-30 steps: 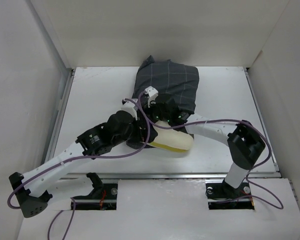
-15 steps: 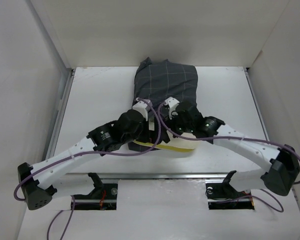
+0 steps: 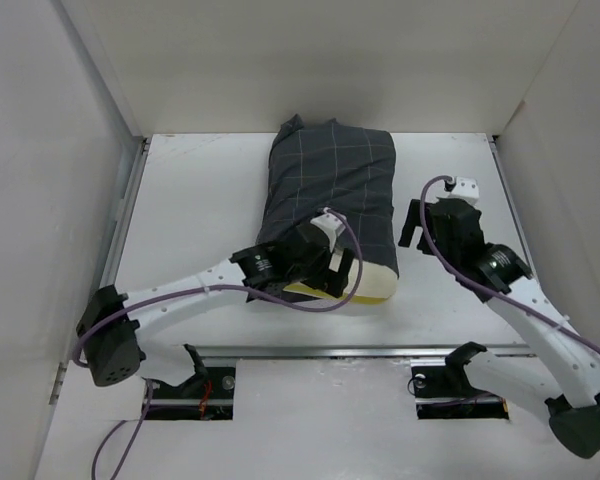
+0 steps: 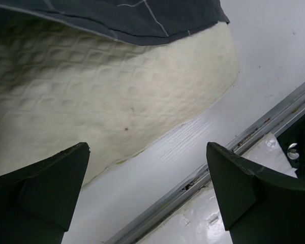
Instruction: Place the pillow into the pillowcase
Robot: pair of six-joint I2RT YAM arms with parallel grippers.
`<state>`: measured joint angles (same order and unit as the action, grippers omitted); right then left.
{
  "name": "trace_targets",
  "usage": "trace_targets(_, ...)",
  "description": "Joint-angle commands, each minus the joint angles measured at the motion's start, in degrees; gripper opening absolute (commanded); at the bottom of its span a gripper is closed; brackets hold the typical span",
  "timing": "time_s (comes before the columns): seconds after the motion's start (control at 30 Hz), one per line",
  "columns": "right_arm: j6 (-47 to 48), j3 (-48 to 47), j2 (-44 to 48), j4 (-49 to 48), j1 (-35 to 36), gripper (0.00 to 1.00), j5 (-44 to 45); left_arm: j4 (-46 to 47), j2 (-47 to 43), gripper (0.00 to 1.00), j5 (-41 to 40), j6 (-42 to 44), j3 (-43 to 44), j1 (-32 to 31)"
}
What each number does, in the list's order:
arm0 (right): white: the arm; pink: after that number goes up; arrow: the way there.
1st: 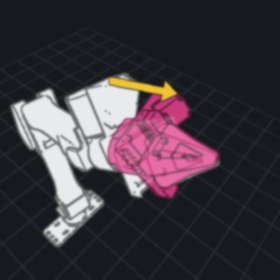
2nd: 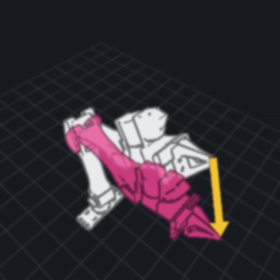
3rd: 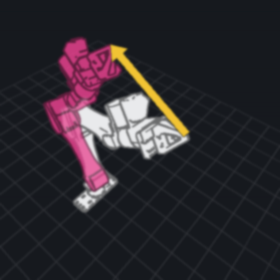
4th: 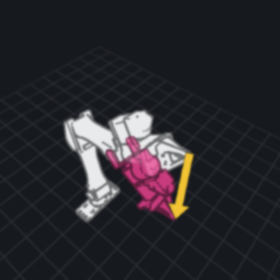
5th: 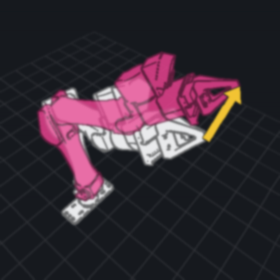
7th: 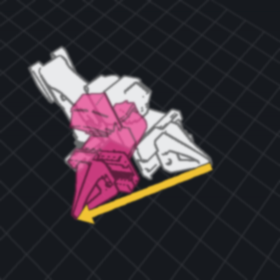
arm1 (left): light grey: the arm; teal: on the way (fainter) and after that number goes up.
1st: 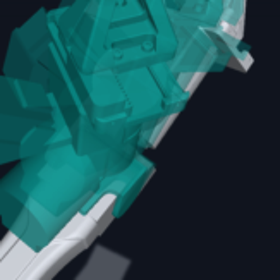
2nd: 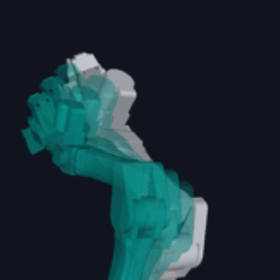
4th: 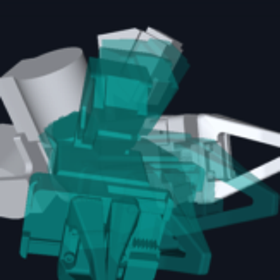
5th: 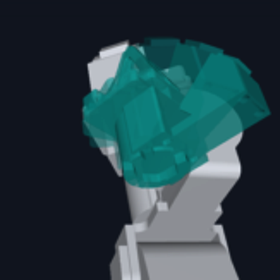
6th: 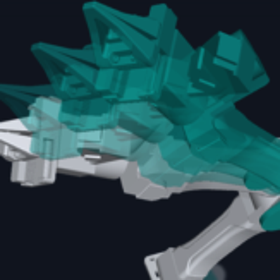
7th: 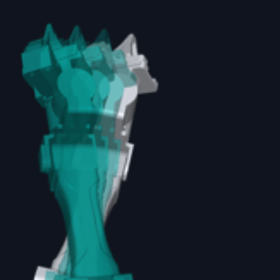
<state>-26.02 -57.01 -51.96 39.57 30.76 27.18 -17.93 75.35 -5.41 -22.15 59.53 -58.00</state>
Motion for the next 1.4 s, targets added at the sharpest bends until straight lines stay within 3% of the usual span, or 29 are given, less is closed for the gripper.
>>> trace_targets(0.0, -1.8, 0.4, -5.1, -2.3, -4.3, 1.00, 2.8, 6.2, 2.9, 1.00, -1.8, 3.7, 2.4, -2.5)
trace_targets(0.2, 0.3, 0.9, -7.7, -10.3, -16.6, 1.00, -11.8, 4.9, 17.4, 1.00, -8.1, 3.5, 8.2, -6.7)
trace_targets(0.33, 2.2, 2.4, -8.8, -10.2, -16.6, 1.00, -13.9, 0.5, 25.0, 1.00, -23.4, 0.4, 14.6, -8.4)
trace_targets(0.53, 2.2, 6.6, -8.8, -11.5, -16.6, 1.00, -18.3, -0.5, 35.7, 1.00, -26.7, 1.0, 18.7, -8.4)
trace_targets(0.57, 2.2, 7.3, -8.8, -12.1, -16.6, 1.00, -19.0, -0.5, 37.3, 0.90, -27.2, 1.0, 19.2, -8.4)
trace_targets(0.63, 2.2, 7.9, -8.2, -12.6, -16.6, 1.00, -19.7, -1.7, 41.5, 0.42, -28.2, 0.2, 20.5, -7.7)
trace_targets(0.67, 2.2, 9.4, -8.2, -13.6, -16.6, 1.00, -20.2, -2.4, 42.7, 0.00, -29.2, -0.4, 21.3, -7.7)
trace_targets(0.77, 2.7, 12.0, -7.6, -16.4, -16.6, 1.00, -20.2, -6.9, 42.0, 0.00, -33.0, -6.0, 24.2, -6.1)
trace_targets(0.87, 4.6, 12.5, -8.9, -20.0, -16.6, 1.00, -21.6, -6.2, 32.8, 0.00, -38.8, -8.6, 21.3, -6.1)
trace_targets(0.9, 6.6, 13.2, -9.6, -22.5, -16.6, 1.00, -25.7, -5.4, 30.1, 0.00, -39.9, -8.6, 20.1, -5.6)
trace_targets(1.07, 12.5, 13.8, -12.2, -25.7, -16.6, 0.96, -29.7, -1.9, 18.9, 0.00, -41.6, -6.0, 19.6, -2.9)
trace_targets(1.2, 13.0, 17.1, -13.3, -33.3, -16.6, 0.94, -32.2, -2.5, 18.3, 0.00, -43.1, -5.4, 23.6, -2.4)
trace_targets(1.3, 15.9, 17.7, -14.9, -36.6, -16.6, 0.88, -39.9, -4.1, 20.6, 0.00, -43.1, -4.7, 26.2, -2.4)
trace_targets(1.37, 16.5, 18.3, -14.9, -38.3, -13.8, 0.88, -40.6, -5.8, 21.8, 0.00, -43.7, -4.7, 28.5, -2.4)
